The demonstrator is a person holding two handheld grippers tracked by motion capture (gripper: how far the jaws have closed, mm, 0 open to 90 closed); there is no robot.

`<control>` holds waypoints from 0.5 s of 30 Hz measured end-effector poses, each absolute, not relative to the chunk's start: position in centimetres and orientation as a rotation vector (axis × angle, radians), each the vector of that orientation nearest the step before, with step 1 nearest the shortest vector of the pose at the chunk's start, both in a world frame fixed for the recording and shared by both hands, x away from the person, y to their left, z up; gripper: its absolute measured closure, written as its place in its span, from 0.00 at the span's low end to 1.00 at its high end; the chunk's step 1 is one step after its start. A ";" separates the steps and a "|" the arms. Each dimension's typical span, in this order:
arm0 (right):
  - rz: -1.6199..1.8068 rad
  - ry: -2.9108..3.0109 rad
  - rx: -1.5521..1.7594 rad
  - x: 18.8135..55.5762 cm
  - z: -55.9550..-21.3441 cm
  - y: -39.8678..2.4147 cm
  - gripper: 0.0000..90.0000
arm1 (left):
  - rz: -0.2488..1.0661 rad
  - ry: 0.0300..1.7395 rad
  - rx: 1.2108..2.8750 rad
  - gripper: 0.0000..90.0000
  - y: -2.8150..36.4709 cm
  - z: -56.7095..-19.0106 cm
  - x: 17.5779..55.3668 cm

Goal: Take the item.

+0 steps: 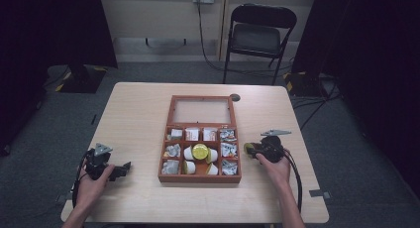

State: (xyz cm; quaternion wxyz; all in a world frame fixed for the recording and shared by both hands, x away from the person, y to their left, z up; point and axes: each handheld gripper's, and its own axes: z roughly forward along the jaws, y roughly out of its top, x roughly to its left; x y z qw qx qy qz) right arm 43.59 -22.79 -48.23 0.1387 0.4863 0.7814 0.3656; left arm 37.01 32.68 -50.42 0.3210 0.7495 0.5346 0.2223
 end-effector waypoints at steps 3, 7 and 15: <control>1.055 2.258 1.406 43.6 -48.2 -22.8 0.59 | 0.584 1.405 1.968 0.00 32.7 -50.4 37.0; 1.045 2.250 1.432 43.6 -48.4 -23.3 0.58 | 0.584 1.405 1.969 0.00 32.7 -50.4 37.0; 1.056 2.252 1.460 43.8 -48.6 -23.3 0.40 | 0.584 1.405 1.969 0.00 32.7 -50.4 37.0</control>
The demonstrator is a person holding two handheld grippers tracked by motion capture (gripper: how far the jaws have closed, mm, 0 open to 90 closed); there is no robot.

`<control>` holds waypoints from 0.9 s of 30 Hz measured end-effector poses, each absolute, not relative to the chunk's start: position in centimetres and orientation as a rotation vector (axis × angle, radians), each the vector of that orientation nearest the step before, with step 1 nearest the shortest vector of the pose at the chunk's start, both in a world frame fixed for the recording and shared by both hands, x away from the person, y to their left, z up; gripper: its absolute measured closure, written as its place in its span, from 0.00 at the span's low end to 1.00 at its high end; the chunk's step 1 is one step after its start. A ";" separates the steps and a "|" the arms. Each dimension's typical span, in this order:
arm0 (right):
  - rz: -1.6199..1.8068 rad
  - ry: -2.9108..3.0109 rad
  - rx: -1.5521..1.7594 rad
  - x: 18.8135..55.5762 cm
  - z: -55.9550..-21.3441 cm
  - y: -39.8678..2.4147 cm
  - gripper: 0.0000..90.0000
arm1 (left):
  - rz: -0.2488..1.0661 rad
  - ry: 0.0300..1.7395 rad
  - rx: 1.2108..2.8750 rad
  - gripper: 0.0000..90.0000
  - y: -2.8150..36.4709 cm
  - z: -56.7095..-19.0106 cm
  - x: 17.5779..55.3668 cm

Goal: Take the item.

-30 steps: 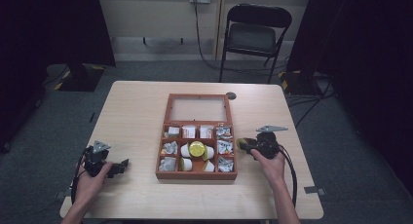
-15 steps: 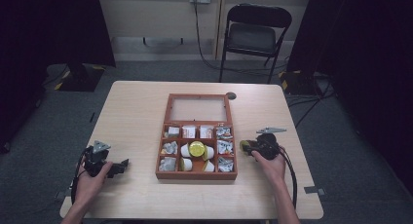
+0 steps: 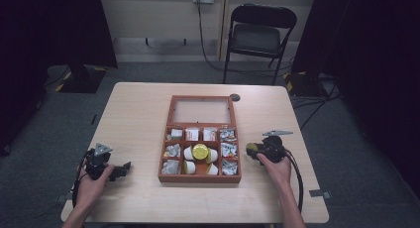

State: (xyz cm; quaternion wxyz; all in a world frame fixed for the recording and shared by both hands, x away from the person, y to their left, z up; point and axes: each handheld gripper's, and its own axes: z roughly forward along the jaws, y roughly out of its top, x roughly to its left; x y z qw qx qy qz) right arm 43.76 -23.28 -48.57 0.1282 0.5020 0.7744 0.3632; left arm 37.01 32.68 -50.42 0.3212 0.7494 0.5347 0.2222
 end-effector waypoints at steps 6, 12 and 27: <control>1.099 2.225 1.474 43.7 -48.1 -23.5 0.30 | 0.584 1.405 1.968 0.00 32.7 -50.4 37.0; 1.108 2.203 1.488 43.4 -47.5 -24.1 0.25 | 0.584 1.404 1.969 0.00 32.7 -50.4 37.0; 1.169 2.136 1.498 40.7 -45.7 -25.5 0.17 | 0.584 1.404 1.969 0.00 32.7 -50.4 37.0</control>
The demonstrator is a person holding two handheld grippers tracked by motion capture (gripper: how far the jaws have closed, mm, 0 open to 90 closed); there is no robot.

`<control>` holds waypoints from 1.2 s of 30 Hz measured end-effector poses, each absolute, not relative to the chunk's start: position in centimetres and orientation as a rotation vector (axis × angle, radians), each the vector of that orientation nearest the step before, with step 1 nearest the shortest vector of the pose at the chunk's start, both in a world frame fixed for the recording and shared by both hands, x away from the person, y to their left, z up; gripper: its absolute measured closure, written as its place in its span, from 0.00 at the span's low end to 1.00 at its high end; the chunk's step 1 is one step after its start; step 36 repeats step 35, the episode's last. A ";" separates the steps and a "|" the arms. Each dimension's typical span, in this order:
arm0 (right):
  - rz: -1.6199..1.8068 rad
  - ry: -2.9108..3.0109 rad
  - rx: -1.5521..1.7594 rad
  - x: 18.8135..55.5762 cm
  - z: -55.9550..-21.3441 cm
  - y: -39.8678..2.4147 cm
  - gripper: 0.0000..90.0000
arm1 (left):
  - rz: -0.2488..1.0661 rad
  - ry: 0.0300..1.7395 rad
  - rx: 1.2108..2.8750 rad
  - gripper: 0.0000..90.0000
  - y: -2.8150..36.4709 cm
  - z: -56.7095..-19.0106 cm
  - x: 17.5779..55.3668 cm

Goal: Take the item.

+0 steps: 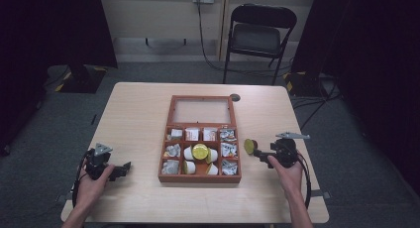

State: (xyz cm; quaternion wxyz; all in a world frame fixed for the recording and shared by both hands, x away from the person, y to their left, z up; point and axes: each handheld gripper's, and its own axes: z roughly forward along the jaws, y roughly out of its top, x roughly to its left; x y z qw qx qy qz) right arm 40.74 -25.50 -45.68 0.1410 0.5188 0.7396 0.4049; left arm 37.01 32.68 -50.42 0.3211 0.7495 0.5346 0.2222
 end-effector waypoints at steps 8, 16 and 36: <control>1.104 2.153 1.510 38.9 -45.9 -26.8 0.18 | 0.584 1.404 1.969 0.00 32.7 -50.4 37.0; 1.025 2.113 1.579 37.4 -47.1 -29.4 0.18 | 0.583 1.404 1.969 0.00 32.7 -50.4 37.0; 0.860 2.008 1.498 36.7 -50.0 -30.2 0.12 | 0.584 1.404 1.969 0.00 32.7 -50.4 37.0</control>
